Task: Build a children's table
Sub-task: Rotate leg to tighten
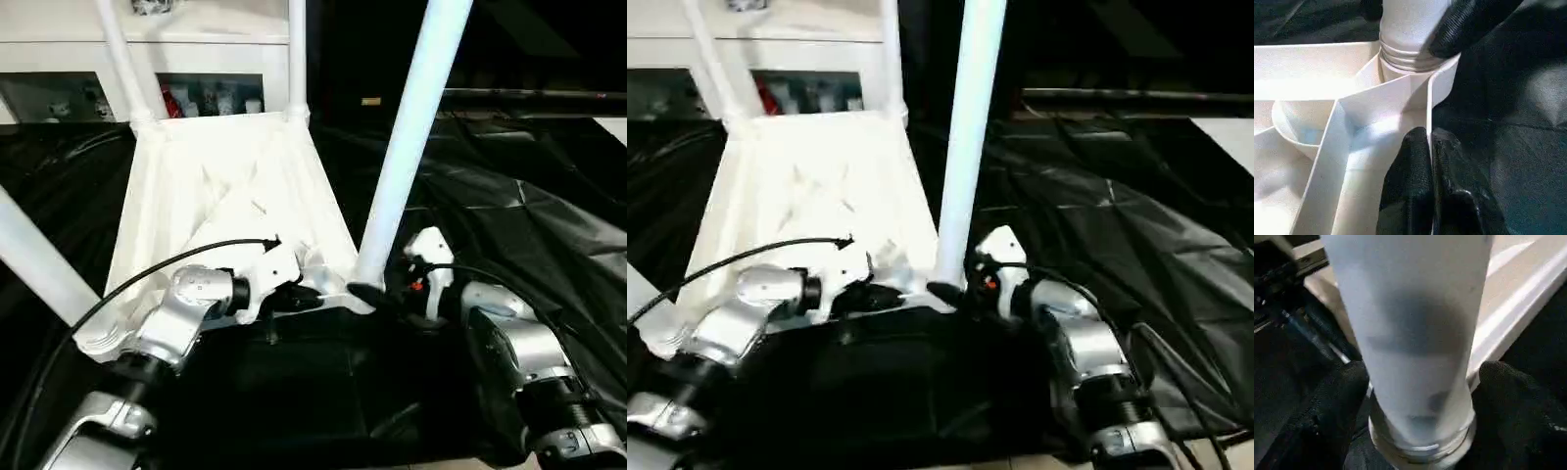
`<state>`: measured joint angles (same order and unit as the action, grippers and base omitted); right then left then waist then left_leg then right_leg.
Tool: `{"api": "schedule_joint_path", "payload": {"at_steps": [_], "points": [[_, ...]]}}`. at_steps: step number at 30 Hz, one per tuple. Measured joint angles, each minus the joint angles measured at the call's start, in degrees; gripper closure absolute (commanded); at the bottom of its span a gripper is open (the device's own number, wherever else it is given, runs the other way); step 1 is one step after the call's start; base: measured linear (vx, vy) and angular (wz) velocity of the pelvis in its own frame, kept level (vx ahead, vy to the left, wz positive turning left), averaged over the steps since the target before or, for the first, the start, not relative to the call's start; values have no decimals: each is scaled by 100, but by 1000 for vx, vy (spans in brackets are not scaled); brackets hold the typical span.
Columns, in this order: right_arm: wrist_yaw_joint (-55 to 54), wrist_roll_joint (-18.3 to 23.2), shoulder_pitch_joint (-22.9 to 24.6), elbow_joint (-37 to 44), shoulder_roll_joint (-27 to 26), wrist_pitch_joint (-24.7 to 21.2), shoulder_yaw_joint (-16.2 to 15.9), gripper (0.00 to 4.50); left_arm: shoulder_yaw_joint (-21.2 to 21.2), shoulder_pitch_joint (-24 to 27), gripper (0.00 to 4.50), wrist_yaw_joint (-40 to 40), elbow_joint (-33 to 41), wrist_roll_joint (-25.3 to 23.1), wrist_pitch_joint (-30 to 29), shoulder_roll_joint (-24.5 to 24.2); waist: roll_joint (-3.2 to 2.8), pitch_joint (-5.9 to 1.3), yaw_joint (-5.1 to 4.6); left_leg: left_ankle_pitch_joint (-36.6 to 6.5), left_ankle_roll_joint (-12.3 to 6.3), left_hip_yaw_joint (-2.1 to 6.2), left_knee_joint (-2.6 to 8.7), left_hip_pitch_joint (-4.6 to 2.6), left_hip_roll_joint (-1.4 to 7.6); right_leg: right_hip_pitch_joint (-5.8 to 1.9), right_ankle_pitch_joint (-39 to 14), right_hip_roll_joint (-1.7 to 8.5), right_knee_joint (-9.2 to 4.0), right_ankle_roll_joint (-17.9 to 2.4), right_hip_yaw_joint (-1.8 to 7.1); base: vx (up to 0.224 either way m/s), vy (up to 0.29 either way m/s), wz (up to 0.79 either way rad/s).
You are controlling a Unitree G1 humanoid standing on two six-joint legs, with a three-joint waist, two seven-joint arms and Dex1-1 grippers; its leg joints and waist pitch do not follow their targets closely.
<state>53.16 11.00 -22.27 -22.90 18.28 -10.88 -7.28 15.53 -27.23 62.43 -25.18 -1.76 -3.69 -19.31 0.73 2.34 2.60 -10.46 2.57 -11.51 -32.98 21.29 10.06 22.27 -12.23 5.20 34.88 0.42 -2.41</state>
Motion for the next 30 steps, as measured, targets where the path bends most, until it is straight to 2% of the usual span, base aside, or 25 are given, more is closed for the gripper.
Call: {"api": "schedule_joint_path", "payload": {"at_steps": [3,5,7,10,19,20,22,24,30], "points": [[101,-3,-48,-2,18,25,-17,55,0,21,450,46,39,32,-7,-35,4,2,6,0,0,-1,1,4,1,7,-1,0,2,0,-1,0,0,0],[152,2,-56,-1,41,26,-18,81,-1,40,450,81,72,47,-19,-57,4,3,13,0,0,-1,1,3,2,8,-2,0,4,1,-2,0,0,0],[241,13,-56,0,44,26,-22,81,-3,47,450,109,82,72,-30,-82,5,3,24,0,0,-1,1,3,2,8,-2,0,4,1,-1,0,0,0],[332,59,-55,2,44,27,-25,117,-5,61,450,123,101,82,-36,-96,6,3,35,0,0,-3,0,3,1,8,-2,0,4,0,1,0,0,0],[377,60,-22,2,35,85,-27,168,-6,113,450,138,197,93,-95,-123,7,3,39,1,-2,-3,0,3,1,9,-2,0,7,-1,0,0,0,0],[329,51,-5,0,16,149,-27,168,-7,115,450,119,197,92,-95,-124,7,3,36,1,-2,-3,-1,3,1,9,-2,0,7,-1,1,0,0,0],[119,30,15,-28,-76,241,-4,197,-9,119,450,11,194,71,-110,-96,11,1,20,1,-1,-3,-3,-2,2,7,-2,-1,12,-1,2,0,0,0],[-210,-3,17,-55,-197,335,48,199,-13,117,450,-205,192,0,-175,-7,12,0,-16,1,-1,-3,-11,-10,2,1,-2,-1,17,-1,6,0,0,0],[-1376,-165,142,-93,-665,477,368,233,14,70,450,-973,253,-295,-640,485,14,-10,-55,0,0,-2,-15,-32,-2,-24,-2,1,12,-1,11,0,0,0]]}}
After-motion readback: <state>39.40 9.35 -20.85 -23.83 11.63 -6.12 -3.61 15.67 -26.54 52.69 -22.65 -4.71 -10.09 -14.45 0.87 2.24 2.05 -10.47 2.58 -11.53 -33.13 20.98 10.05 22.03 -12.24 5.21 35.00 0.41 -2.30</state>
